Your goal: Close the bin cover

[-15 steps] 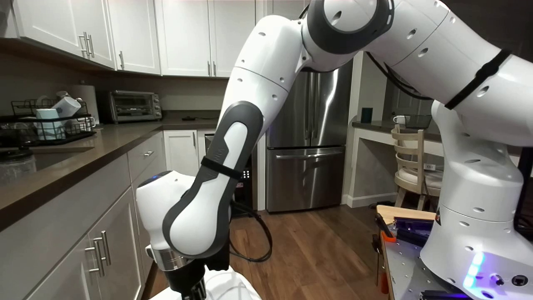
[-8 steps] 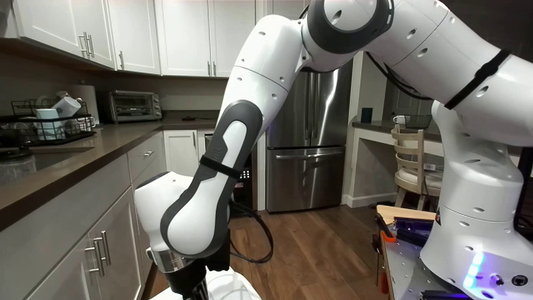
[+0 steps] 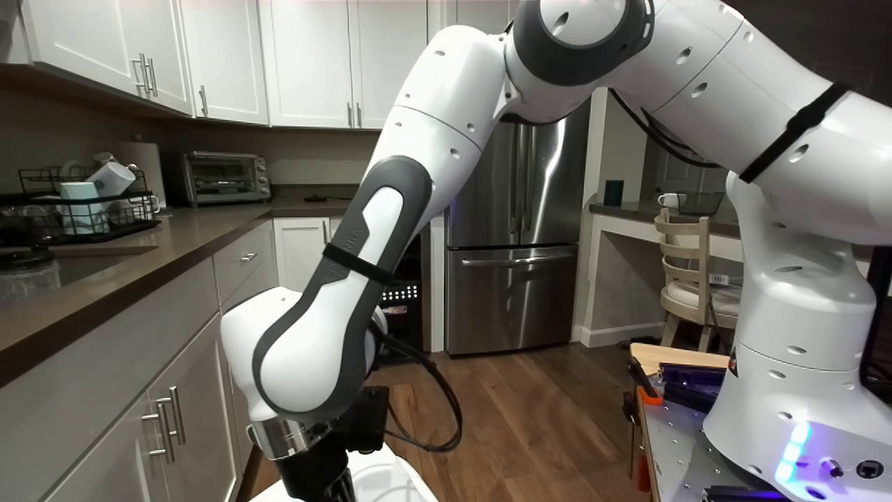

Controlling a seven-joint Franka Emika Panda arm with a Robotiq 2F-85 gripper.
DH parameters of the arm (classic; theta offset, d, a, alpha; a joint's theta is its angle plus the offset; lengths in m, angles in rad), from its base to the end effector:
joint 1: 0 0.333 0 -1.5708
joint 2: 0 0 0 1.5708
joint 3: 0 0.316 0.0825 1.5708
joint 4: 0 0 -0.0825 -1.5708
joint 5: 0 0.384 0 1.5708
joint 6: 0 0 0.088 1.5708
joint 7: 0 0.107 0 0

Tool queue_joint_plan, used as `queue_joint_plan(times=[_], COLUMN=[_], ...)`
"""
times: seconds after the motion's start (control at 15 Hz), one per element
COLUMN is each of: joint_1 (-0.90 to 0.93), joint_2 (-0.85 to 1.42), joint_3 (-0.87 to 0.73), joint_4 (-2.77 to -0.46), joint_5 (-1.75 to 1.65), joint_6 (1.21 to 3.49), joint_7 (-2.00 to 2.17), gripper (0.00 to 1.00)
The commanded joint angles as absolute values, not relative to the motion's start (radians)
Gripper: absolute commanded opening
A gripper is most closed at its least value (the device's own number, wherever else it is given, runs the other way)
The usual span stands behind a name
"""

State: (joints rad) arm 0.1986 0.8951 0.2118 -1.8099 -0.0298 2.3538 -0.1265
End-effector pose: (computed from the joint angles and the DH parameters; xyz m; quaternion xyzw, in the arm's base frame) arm 0.5364 0.2374 0.0329 -0.9512 -0.2488 0.1742 0.0549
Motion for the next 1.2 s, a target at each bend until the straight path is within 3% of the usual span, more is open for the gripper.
queue_joint_plan(times=[0.0,0.07,0.13,0.27,0.6,0.67,0.8,1.13], joint_1=[0.194,0.191,0.190,0.241,0.357,0.373,0.385,0.346], joint_2=[0.897,0.897,0.897,0.893,0.986,1.012,1.070,1.116], joint_3=[0.216,0.219,0.219,0.180,0.041,0.017,-0.014,-0.007], joint_4=[-1.805,-1.805,-1.805,-1.812,-1.794,-1.791,-1.781,-1.771], joint_5=[-0.024,-0.022,-0.021,-0.068,-0.211,-0.229,-0.243,-0.215], joint_6=[2.349,2.348,2.348,2.416,2.588,2.620,2.675,2.719], joint_7=[-0.131,-0.133,-0.133,-0.094,-0.011,0.004,0.020,-0.004], gripper=[0.22,0.27,0.57,0.59,0.86,0.45,0.48,0.16])
